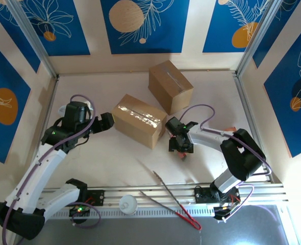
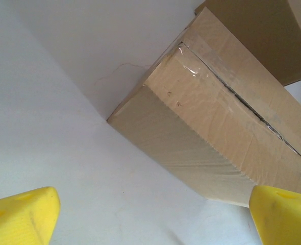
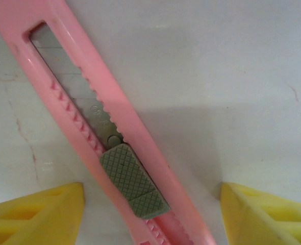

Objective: Unpack the express box

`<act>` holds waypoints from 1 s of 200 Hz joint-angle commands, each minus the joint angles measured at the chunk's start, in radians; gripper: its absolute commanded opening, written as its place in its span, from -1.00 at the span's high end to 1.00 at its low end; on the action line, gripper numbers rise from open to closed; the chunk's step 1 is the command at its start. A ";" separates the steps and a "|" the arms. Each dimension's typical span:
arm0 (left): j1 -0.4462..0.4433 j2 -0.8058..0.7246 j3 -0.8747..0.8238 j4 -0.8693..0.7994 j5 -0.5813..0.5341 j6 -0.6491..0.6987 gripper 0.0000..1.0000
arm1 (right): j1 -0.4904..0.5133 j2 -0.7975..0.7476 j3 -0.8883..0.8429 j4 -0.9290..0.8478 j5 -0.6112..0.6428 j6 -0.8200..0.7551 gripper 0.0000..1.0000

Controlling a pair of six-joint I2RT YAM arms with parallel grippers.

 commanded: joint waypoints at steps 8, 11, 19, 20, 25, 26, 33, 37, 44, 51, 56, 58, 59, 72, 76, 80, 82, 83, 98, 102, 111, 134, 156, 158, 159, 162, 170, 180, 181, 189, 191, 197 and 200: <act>-0.005 0.004 0.055 -0.045 -0.014 0.005 -0.91 | 0.018 0.003 -0.047 -0.035 0.005 0.042 -0.30; -0.005 0.006 0.056 -0.046 -0.013 0.006 -0.90 | 0.019 0.000 -0.048 -0.037 0.003 0.044 -0.28; -0.006 0.007 0.059 -0.049 -0.011 0.007 -0.90 | 0.024 -0.004 -0.052 -0.040 0.000 0.048 -0.23; -0.006 0.007 0.059 -0.049 -0.011 0.007 -0.90 | 0.025 -0.005 -0.053 -0.039 -0.001 0.049 -0.22; -0.005 0.008 0.061 -0.049 -0.010 0.008 -0.90 | 0.028 -0.009 -0.056 -0.041 -0.002 0.051 -0.19; -0.005 0.008 0.061 -0.049 -0.010 0.008 -0.90 | 0.028 -0.011 -0.056 -0.041 -0.003 0.051 -0.19; -0.005 0.009 0.061 -0.049 -0.007 0.007 -0.90 | 0.030 -0.016 -0.062 -0.041 -0.009 0.052 -0.14; -0.005 0.009 0.062 -0.048 -0.004 0.006 -0.90 | 0.031 -0.019 -0.064 -0.039 -0.013 0.054 -0.12; -0.005 0.009 0.061 -0.047 0.000 0.006 -0.90 | 0.031 -0.026 -0.072 -0.031 -0.025 0.055 -0.07; -0.005 0.011 0.061 -0.046 0.004 0.004 -0.89 | 0.030 -0.030 -0.078 -0.024 -0.033 0.056 -0.02; -0.005 0.013 0.061 -0.046 0.007 0.004 -0.88 | 0.029 -0.033 -0.083 -0.020 -0.038 0.058 0.02; -0.005 0.013 0.061 -0.046 0.008 0.004 -0.88 | 0.029 -0.034 -0.085 -0.017 -0.040 0.058 0.03; -0.005 0.013 0.061 -0.045 0.008 0.005 -0.87 | 0.029 -0.034 -0.086 -0.016 -0.041 0.058 0.04; -0.006 0.013 0.065 -0.042 0.013 0.006 -0.86 | 0.029 -0.038 -0.093 -0.010 -0.046 0.060 0.12; -0.006 0.013 0.066 -0.043 0.015 0.007 -0.86 | 0.029 -0.038 -0.094 -0.009 -0.046 0.060 0.16; -0.006 0.013 0.067 -0.043 0.018 0.008 -0.85 | 0.029 -0.038 -0.095 -0.009 -0.047 0.059 0.18; -0.007 0.013 0.068 -0.044 0.018 0.010 -0.85 | 0.029 -0.038 -0.096 -0.008 -0.046 0.059 0.19; -0.007 0.013 0.068 -0.044 0.018 0.011 -0.85 | 0.029 -0.038 -0.095 -0.008 -0.047 0.059 0.20; -0.007 0.012 0.079 -0.053 0.029 0.019 -0.84 | 0.028 -0.040 -0.093 -0.011 -0.043 0.056 0.27; -0.007 0.011 0.083 -0.055 0.034 0.023 -0.84 | 0.028 -0.041 -0.092 -0.011 -0.043 0.054 0.28; -0.007 0.007 0.090 -0.058 0.054 0.034 -0.83 | 0.027 -0.047 -0.090 -0.015 -0.041 0.054 0.29; -0.010 0.003 0.115 -0.065 0.118 0.042 -0.75 | 0.022 -0.090 -0.080 -0.038 -0.032 0.043 0.34; -0.028 0.015 0.152 -0.065 0.185 0.025 -0.67 | 0.009 -0.185 -0.061 -0.089 -0.022 0.003 0.39; -0.032 0.017 0.157 -0.064 0.191 0.023 -0.66 | 0.008 -0.196 -0.059 -0.096 -0.023 -0.002 0.39; -0.034 0.018 0.158 -0.064 0.194 0.022 -0.66 | 0.008 -0.201 -0.057 -0.099 -0.024 -0.006 0.39; -0.041 0.024 0.165 -0.062 0.201 0.018 -0.65 | 0.006 -0.222 -0.053 -0.108 -0.023 -0.015 0.39; -0.063 0.038 0.181 -0.054 0.214 0.006 -0.63 | 0.002 -0.281 -0.042 -0.133 -0.024 -0.046 0.40; -0.105 0.063 0.204 -0.037 0.220 -0.007 -0.62 | -0.001 -0.362 -0.025 -0.165 -0.028 -0.091 0.40; -0.110 0.066 0.205 -0.034 0.220 -0.007 -0.62 | -0.001 -0.371 -0.023 -0.168 -0.028 -0.095 0.40; -0.150 0.091 0.220 -0.011 0.221 -0.017 -0.62 | -0.006 -0.437 -0.007 -0.197 -0.032 -0.127 0.40; -0.160 0.098 0.223 -0.004 0.222 -0.020 -0.62 | -0.008 -0.452 -0.002 -0.205 -0.034 -0.135 0.41; -0.190 0.120 0.232 0.022 0.222 -0.028 -0.62 | -0.013 -0.501 0.011 -0.221 -0.051 -0.165 0.41; -0.206 0.133 0.237 0.032 0.222 -0.032 -0.63 | -0.015 -0.525 0.017 -0.227 -0.060 -0.181 0.41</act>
